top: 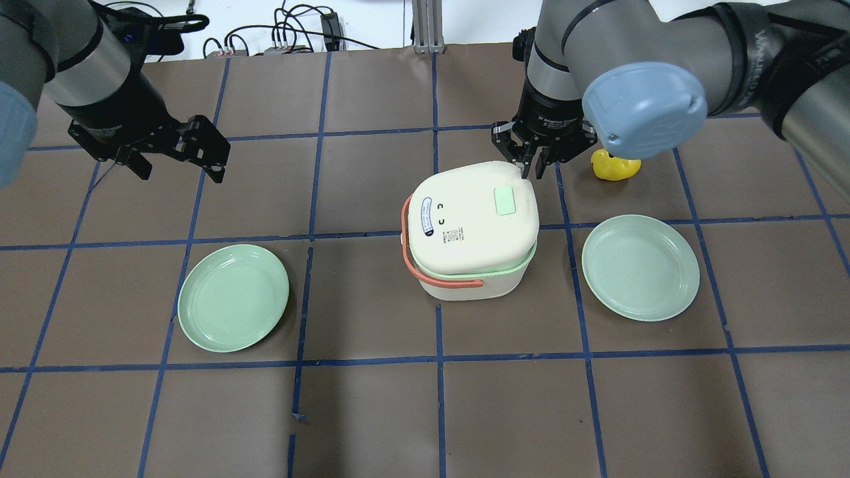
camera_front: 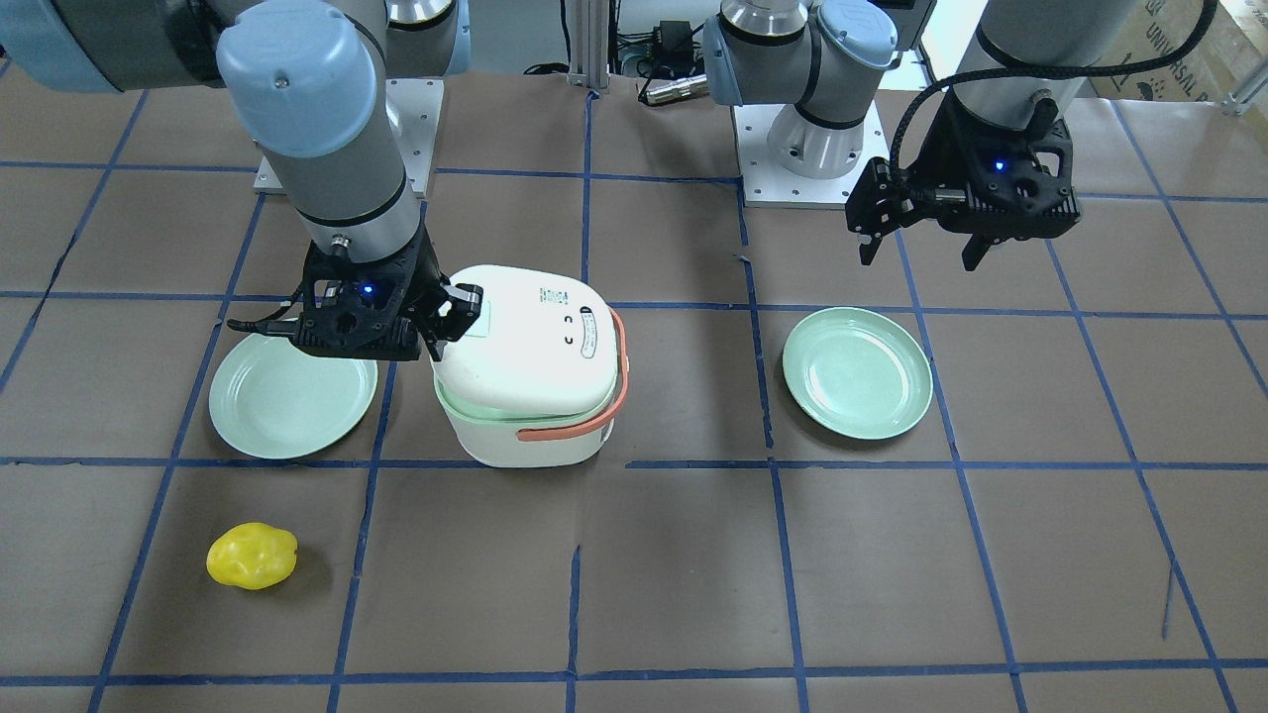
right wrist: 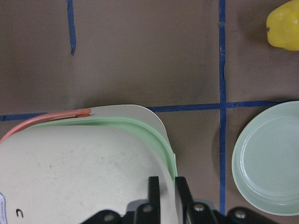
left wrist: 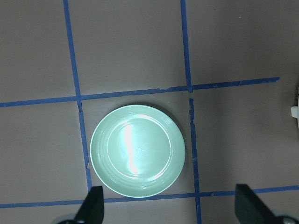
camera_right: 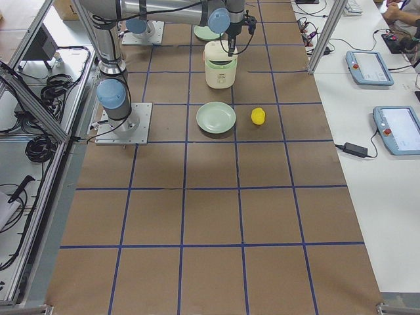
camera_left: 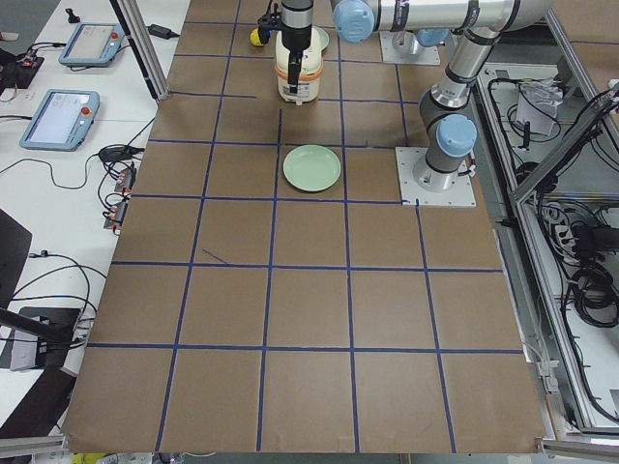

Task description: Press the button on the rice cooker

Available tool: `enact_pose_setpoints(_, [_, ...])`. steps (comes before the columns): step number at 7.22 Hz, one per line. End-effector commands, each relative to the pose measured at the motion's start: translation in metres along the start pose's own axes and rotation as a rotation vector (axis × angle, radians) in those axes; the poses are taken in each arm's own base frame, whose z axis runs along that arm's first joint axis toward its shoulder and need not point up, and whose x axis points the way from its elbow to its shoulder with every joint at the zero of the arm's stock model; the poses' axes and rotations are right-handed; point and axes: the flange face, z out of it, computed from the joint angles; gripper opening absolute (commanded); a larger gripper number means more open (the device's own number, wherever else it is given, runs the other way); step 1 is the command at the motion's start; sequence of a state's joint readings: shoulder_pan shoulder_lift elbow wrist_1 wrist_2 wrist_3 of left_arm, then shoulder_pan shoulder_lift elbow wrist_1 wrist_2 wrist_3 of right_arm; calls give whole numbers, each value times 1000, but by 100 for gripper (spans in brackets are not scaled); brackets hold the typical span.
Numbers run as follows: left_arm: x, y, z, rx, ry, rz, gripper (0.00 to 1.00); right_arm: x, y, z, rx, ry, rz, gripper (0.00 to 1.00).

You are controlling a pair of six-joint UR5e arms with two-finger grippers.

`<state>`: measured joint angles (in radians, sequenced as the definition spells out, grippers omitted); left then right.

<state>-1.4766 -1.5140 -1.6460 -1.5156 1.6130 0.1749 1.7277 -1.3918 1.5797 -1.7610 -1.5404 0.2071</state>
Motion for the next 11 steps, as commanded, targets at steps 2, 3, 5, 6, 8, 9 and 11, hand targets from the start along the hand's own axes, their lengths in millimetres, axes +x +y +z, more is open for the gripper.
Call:
enact_pose_setpoints(2, [0, 0, 0, 0, -1, 1, 100, 25, -18, -63, -25, 2, 24, 41])
enact_pose_setpoints(3, [0, 0, 0, 0, 1, -1, 100, 42, -23, -88, -32, 4, 9, 44])
enact_pose_setpoints(5, [0, 0, 0, 0, -1, 1, 100, 51, -5, -122, -13, 30, 2, 46])
enact_pose_setpoints(6, [0, 0, 0, 0, -1, 1, 100, 47, 7, -134, 9, 27, -18, 56])
enact_pose_setpoints(8, [0, 0, 0, 0, -1, 1, 100, 67, 19, -153, 39, 34, -55, 77])
enact_pose_setpoints(9, [-1, 0, 0, 0, -1, -1, 100, 90, 7, -146, 21, 21, -10, 87])
enact_pose_setpoints(11, [-1, 0, 0, 0, -1, -1, 100, 91, 12, -138, 16, 31, -7, 100])
